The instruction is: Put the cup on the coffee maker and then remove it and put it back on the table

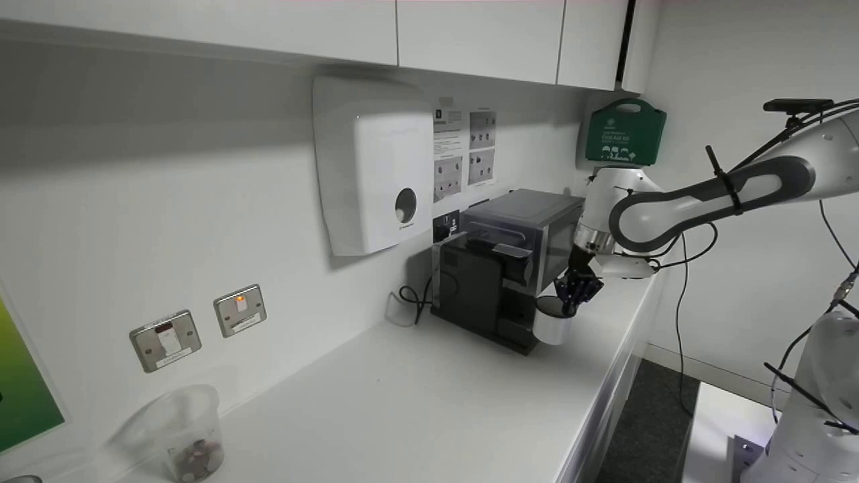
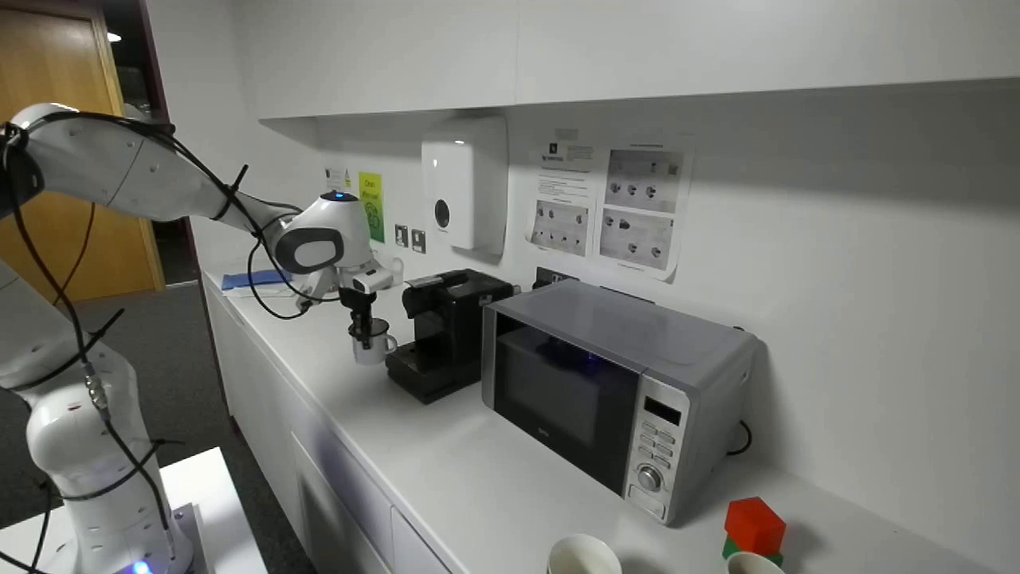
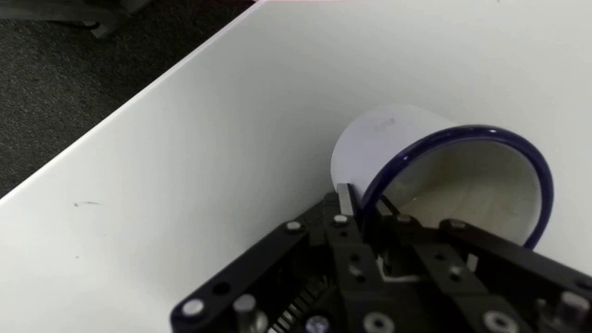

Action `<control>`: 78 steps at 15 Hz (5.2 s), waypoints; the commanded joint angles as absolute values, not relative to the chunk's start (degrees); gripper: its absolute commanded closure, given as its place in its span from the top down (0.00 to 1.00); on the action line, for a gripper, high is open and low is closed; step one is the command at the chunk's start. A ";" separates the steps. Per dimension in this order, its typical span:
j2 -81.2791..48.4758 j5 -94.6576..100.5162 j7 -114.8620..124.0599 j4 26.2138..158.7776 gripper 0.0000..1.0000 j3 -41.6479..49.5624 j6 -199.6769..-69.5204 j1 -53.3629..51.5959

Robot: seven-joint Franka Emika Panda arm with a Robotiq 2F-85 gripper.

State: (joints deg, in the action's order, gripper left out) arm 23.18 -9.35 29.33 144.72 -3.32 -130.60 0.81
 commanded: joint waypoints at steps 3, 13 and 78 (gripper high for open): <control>27.75 -13.72 26.25 147.71 0.02 -3.55 -127.85 -0.67; 28.12 -14.22 27.90 151.81 0.02 -6.05 -128.38 -1.43; 39.76 -10.17 6.34 159.52 1.00 0.14 -139.34 0.67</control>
State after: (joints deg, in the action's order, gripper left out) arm 37.98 -11.56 13.20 158.75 -2.05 -136.41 2.07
